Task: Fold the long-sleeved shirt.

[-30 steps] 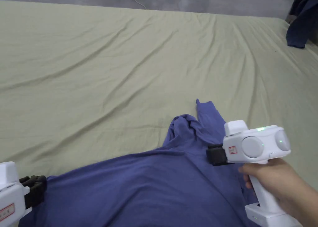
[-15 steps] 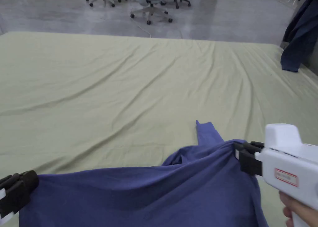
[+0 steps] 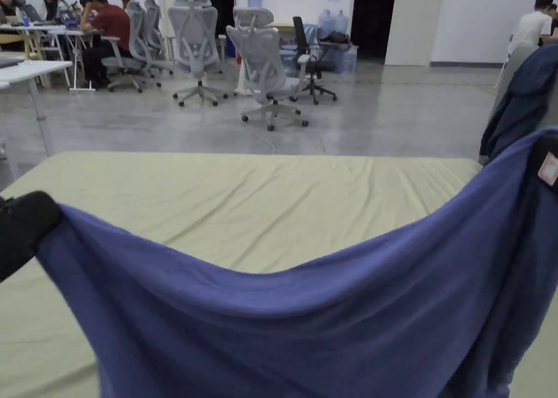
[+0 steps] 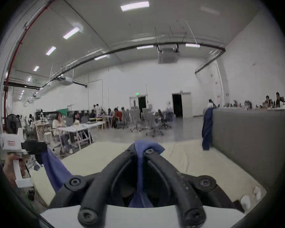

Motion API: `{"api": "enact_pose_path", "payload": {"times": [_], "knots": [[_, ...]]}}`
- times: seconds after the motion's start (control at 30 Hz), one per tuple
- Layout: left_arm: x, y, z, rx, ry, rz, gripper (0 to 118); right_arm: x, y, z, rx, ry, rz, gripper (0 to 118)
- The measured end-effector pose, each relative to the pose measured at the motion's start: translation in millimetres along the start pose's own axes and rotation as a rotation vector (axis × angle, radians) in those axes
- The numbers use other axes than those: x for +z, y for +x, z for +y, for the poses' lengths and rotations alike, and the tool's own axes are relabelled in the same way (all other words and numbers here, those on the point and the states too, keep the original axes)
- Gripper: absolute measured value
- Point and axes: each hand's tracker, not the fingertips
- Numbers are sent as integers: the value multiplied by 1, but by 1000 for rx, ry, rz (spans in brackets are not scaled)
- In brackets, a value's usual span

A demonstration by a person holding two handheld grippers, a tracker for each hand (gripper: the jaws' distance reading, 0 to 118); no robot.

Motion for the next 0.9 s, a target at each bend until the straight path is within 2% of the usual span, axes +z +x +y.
{"api": "enact_pose_path", "payload": {"times": [0.1, 0.2, 0.33, 0.4, 0.5, 0.63, 0.67, 0.73, 0.77, 0.9], "knots": [[-19, 19, 42, 26, 28, -100, 1, -33, 11, 42, 27, 15, -22, 9], [-53, 46, 83, -74, 61, -130, 1, -79, 24, 87, 30, 4, -24, 9], [-115, 62, 140, -124, 76, -129, 1, -148, 39, 143, 46, -36, -53, 9], [-141, 69, 161, -146, 145, -88, 1, -179, 43, 166, 55, -42, -68, 9], [-184, 80, 191, -179, 158, -64, 1, -226, 46, 203, 133, -35, -136, 9], [-244, 85, 228, -186, 173, -16, 1, -288, 63, 247, 18, -68, -177, 9], [-259, 82, 236, -170, 167, -8, 1, -306, 65, 254, 54, -66, -173, 9], [-287, 80, 249, -151, 160, 36, 0, -334, 72, 262, 98, -122, -224, 9], [-301, 78, 253, -152, 160, 39, 0, -330, 68, 258, 89, -137, -268, 9], [-346, 72, 254, -172, 135, 66, 0, -374, 88, 257, 62, -145, -282, 9]]}}
